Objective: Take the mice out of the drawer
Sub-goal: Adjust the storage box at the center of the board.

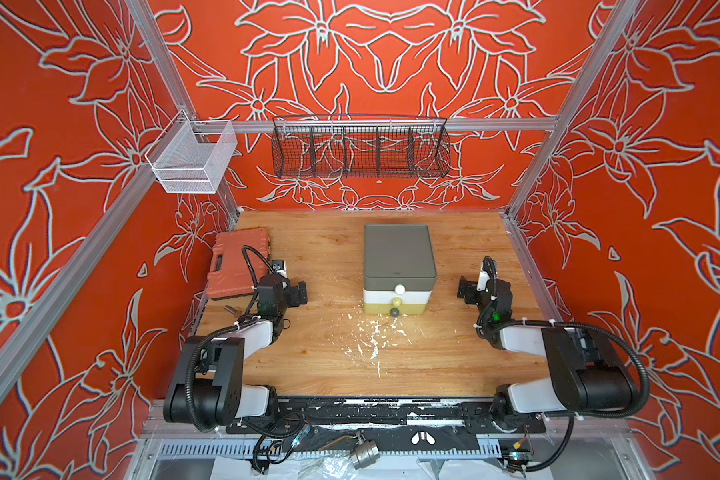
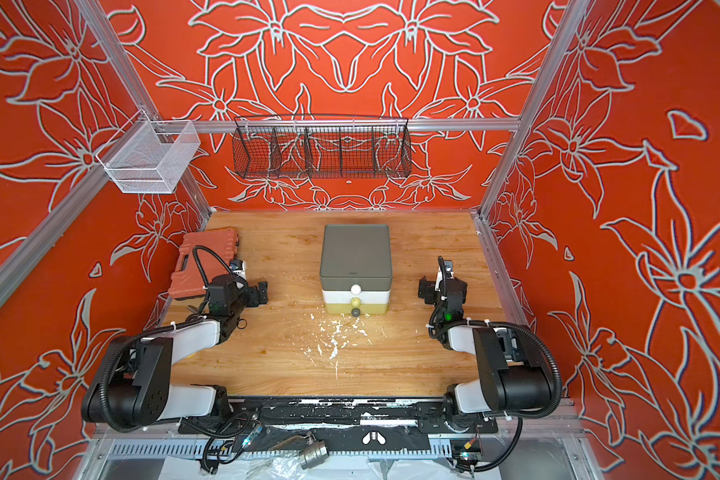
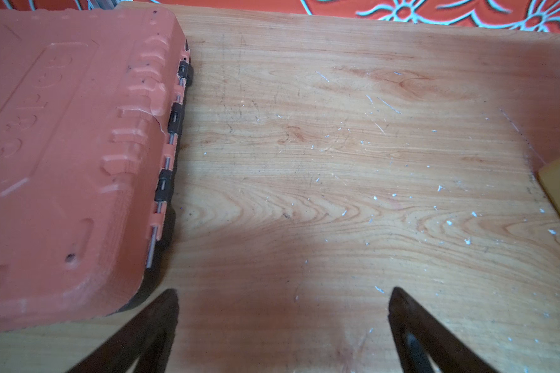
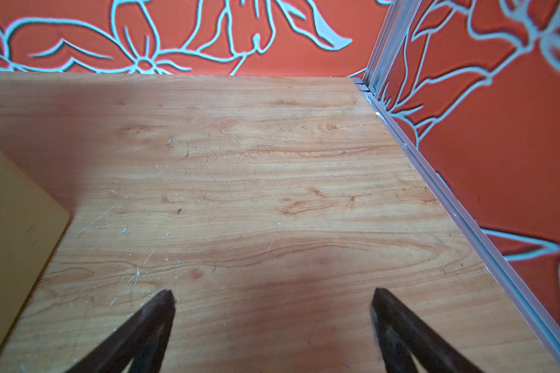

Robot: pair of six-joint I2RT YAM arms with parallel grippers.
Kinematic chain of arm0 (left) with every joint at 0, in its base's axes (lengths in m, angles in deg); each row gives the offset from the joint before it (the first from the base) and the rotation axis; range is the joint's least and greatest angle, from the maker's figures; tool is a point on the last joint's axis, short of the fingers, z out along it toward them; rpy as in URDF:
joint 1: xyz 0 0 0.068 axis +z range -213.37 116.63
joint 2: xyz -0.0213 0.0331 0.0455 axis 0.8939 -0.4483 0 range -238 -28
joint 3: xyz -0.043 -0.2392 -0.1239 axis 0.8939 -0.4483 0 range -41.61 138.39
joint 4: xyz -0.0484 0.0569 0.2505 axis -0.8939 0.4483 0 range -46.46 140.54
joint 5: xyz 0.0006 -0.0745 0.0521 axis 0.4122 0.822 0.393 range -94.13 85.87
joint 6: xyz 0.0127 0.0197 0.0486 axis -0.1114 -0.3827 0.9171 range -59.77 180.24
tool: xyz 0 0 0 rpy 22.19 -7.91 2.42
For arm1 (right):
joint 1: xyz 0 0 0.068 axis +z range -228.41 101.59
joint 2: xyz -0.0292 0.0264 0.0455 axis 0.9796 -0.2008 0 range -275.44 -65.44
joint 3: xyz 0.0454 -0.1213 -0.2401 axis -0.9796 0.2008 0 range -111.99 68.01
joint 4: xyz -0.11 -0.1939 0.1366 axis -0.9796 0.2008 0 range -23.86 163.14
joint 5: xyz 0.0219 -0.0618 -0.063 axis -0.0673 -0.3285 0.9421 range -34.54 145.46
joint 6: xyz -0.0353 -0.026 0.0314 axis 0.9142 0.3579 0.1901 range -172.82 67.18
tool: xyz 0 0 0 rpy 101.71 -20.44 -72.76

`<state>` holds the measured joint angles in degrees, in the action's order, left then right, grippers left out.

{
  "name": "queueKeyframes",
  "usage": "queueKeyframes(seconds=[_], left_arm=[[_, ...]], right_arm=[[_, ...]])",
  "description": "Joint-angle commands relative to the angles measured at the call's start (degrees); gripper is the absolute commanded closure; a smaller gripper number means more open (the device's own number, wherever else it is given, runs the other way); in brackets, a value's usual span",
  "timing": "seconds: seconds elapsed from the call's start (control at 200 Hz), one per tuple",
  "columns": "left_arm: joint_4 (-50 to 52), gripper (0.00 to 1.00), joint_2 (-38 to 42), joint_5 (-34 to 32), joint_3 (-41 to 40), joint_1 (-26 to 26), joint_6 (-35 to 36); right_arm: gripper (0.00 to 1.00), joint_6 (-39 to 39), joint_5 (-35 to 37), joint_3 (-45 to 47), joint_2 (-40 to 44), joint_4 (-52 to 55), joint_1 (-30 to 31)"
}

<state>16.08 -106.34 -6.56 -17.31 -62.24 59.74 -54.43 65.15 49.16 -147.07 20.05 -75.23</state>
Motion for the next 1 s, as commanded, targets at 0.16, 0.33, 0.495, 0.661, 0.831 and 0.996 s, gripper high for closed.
queueKeyframes(seconds=[0.16,0.33,0.495,0.661,0.831,0.996], left_arm=[[5.44,0.02,2.88,2.49,2.07,0.28,0.56],[14.66,0.02,7.35,3.14,5.42,0.34,0.42],[20.6,0.02,17.56,1.45,5.59,0.23,-3.55],[26.51,0.02,30.15,-3.73,6.7,0.3,-19.3],[33.93,0.02,38.95,-6.56,6.3,0.45,-33.62],[40.81,0.02,40.98,5.6,9.25,0.36,-39.92]], right_arm=[[0.02,0.81,0.67,1.99,1.89,-1.95,-0.31],[0.02,-0.13,3.26,2.17,11.39,5.85,-0.26],[0.02,-4.28,6.53,-2.92,23.2,24.82,-0.4],[0.02,-17.55,5.48,-8.39,31.03,39.91,-0.47],[0.02,-29.91,-3.72,-9.55,40.59,48.82,-0.65],[0.02,-34.43,-13.15,-14.95,44.13,59.64,-0.45]])
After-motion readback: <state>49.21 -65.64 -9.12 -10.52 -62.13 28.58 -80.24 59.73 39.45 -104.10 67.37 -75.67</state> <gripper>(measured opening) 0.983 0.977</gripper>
